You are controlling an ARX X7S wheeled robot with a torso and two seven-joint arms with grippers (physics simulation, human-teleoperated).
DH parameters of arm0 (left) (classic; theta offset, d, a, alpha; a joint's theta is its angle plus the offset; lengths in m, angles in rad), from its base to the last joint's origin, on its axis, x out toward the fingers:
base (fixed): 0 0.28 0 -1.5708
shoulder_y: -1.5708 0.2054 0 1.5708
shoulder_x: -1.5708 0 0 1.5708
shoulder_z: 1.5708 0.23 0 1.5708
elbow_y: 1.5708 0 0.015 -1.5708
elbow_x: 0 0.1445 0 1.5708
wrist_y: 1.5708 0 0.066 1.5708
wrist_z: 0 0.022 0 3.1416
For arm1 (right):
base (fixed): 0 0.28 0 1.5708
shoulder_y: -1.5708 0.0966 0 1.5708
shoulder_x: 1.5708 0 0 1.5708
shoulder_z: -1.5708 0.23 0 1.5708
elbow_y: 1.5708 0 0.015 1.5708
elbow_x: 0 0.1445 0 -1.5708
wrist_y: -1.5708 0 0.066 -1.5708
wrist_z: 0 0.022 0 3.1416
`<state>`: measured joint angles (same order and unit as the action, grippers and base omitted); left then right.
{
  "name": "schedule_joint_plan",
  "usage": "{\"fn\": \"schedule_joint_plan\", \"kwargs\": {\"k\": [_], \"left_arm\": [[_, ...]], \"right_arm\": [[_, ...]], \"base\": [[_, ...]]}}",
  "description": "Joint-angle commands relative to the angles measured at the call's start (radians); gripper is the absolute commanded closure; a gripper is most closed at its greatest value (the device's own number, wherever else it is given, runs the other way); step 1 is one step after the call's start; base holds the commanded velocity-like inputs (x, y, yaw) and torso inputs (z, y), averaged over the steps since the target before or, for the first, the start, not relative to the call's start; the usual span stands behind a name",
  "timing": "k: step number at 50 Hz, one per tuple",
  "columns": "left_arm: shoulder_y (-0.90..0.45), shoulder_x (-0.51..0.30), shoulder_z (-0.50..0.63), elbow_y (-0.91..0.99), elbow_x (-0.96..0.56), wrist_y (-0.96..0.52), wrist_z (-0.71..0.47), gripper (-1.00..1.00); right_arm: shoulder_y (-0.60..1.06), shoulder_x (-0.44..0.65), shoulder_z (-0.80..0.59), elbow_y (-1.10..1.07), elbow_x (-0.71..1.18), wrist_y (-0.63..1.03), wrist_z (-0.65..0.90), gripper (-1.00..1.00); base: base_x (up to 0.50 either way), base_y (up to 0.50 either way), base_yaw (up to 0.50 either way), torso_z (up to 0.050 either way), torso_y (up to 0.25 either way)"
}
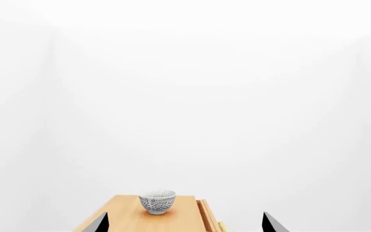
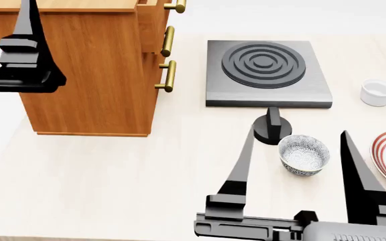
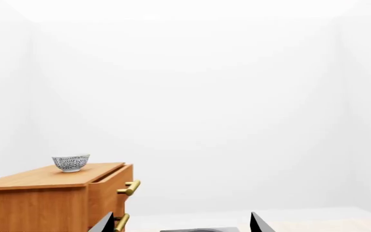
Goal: Pick the akita bowl on the wooden cabinet and place it on the plate.
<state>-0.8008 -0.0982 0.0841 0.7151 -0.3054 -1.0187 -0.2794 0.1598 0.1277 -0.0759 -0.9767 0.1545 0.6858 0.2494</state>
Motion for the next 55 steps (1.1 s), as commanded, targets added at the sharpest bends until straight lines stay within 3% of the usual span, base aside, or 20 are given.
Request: {"fn": "schedule_joint_plan", "kwargs": {"k": [1, 17, 22, 55], "left_arm": [[-0.136, 0.012, -0.073, 0.072, -0.095, -0.151, 0.007, -1.00], [-0.124, 0.004, -0.053, 0.083, -0.117, -0.161, -0.022, -1.00], [-0.121, 0.006, -0.058, 0.071, -0.118, -0.160, -0.037, -1.00], [-0.197, 0.003, -0.068, 0.107, -0.168, -0.236, -0.107, -1.00]], "right_arm": [[-0.004, 0.015, -0.003, -0.009, 0.022, -0.008, 0.005, -1.00], [-0.007, 0.036, -0.009, -0.016, 0.036, -0.021, 0.017, -1.00], [-0.031, 0.047, -0.013, -0.021, 0.051, -0.079, -0.003, -1.00], [-0.035, 0.080, -0.024, -0.026, 0.090, -0.116, 0.027, -1.00]], "base": [[0.00, 0.00, 0.00, 0.025, 0.000], [0.00, 0.00, 0.00, 0.050, 0.000], [0.04, 0.00, 0.00, 0.000, 0.000], [0.49, 0.00, 0.00, 0.000, 0.000]]}}
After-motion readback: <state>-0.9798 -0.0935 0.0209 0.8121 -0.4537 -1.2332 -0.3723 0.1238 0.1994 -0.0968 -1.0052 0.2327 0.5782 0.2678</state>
